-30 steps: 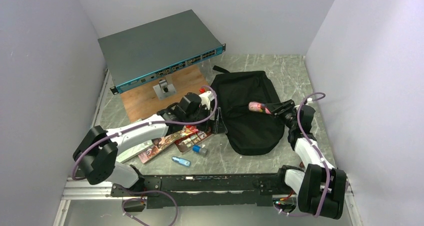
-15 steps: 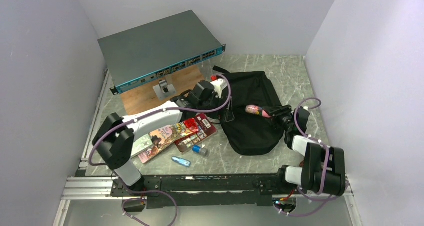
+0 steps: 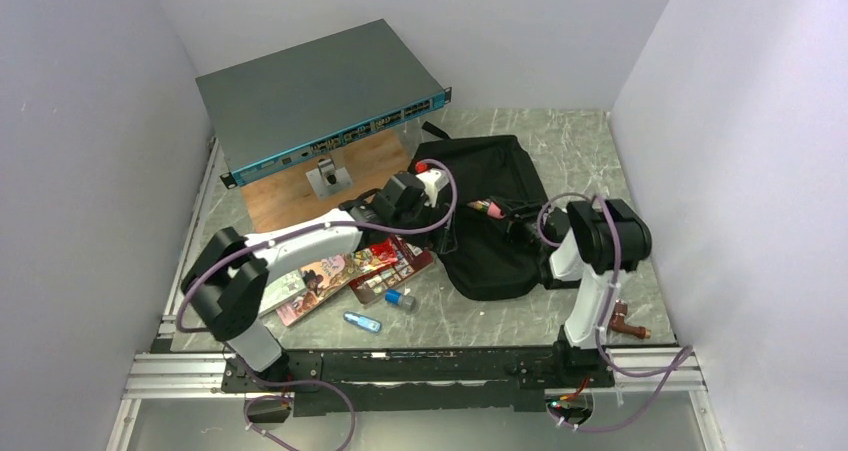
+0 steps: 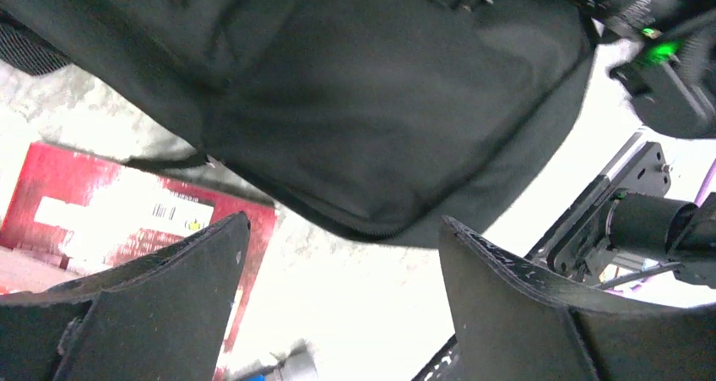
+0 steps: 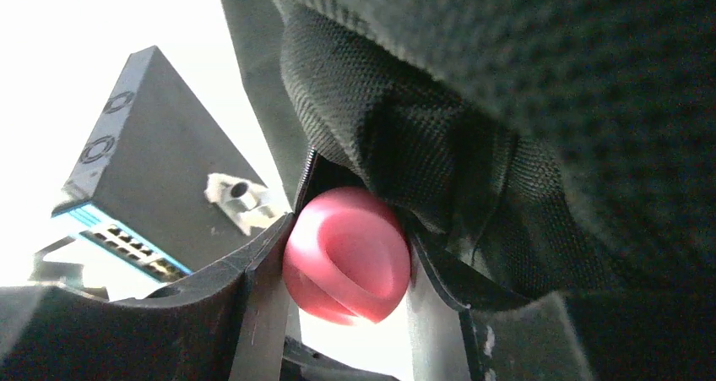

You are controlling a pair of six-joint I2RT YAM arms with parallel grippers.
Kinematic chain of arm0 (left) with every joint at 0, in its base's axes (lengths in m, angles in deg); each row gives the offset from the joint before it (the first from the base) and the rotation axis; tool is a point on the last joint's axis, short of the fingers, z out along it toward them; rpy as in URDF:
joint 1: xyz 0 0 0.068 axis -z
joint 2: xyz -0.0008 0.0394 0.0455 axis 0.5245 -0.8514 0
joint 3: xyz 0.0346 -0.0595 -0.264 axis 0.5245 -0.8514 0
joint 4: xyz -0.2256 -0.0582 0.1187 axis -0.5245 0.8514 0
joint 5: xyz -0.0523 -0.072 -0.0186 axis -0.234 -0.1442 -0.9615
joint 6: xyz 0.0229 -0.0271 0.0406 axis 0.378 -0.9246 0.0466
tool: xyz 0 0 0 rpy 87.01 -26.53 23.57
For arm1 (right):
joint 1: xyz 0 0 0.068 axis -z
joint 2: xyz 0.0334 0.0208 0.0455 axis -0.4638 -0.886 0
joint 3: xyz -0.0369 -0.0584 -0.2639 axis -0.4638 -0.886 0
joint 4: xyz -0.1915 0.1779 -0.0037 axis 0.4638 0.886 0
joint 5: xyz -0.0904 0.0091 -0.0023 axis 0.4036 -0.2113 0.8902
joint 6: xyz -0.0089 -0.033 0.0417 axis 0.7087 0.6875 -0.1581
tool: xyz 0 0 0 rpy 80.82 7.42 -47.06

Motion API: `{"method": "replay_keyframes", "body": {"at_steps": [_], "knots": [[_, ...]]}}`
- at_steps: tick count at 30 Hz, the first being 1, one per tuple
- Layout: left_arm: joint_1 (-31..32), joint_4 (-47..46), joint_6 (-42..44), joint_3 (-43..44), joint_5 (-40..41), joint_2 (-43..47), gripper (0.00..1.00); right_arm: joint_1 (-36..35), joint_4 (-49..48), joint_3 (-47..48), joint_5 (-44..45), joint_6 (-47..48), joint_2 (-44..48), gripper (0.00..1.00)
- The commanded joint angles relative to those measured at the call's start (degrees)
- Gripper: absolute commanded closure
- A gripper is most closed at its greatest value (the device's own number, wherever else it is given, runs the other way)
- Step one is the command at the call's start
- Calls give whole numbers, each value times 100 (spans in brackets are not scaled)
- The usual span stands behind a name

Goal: Pack the student bag
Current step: Place the stationery in the student bag.

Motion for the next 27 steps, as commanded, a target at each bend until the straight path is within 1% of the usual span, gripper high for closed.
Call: {"method": "replay_keyframes", "body": {"at_steps": [1,3,4,5,7,9,11,12,16,19,21,22,23,24,25,26,27], "knots": [[25,-77,-72,-398,148,920,13,-224,-2501,336,-77,-1114,-1157,75],[27,-24,-45,-566,110,1226,12,-232,-2507,242,-228,-854,-1274,62],[30,63,-5,-598,132,1362,12,-228,-2479,154,-320,-577,-1232,54],[28,153,50,-639,159,1489,12,-208,-2237,78,-433,-353,-1067,47],[32,185,118,-749,300,1734,11,-159,-1284,-24,-713,272,-704,33],[26,212,121,-812,406,1898,11,-83,-445,-114,-924,890,-326,23],[30,142,110,-881,374,1968,10,-8,398,-166,-1040,1570,90,4],[28,64,89,-929,302,1959,10,29,944,-143,-1052,1906,301,1],[39,-32,42,-904,5,1661,9,70,2692,32,-915,3174,1220,0],[39,-35,28,-735,-37,1215,9,72,4562,449,-380,4393,2009,2],[41,41,-9,-554,5,874,8,80,5476,765,-113,5014,2379,4],[41,1,-26,-495,-26,705,8,81,5742,815,9,5265,2542,9],[39,-67,-51,-452,-38,544,9,81,5901,830,146,5549,2694,17],[40,-170,-77,-409,-69,354,9,77,5964,836,315,5687,2808,28],[41,-239,-107,-325,-99,182,12,83,6013,857,463,5794,2896,40],[41,-256,-105,-211,-190,-32,22,81,6053,909,586,5876,2903,48],[46,-255,-120,-88,-314,-234,31,88,6032,957,621,5935,2855,53]]}}
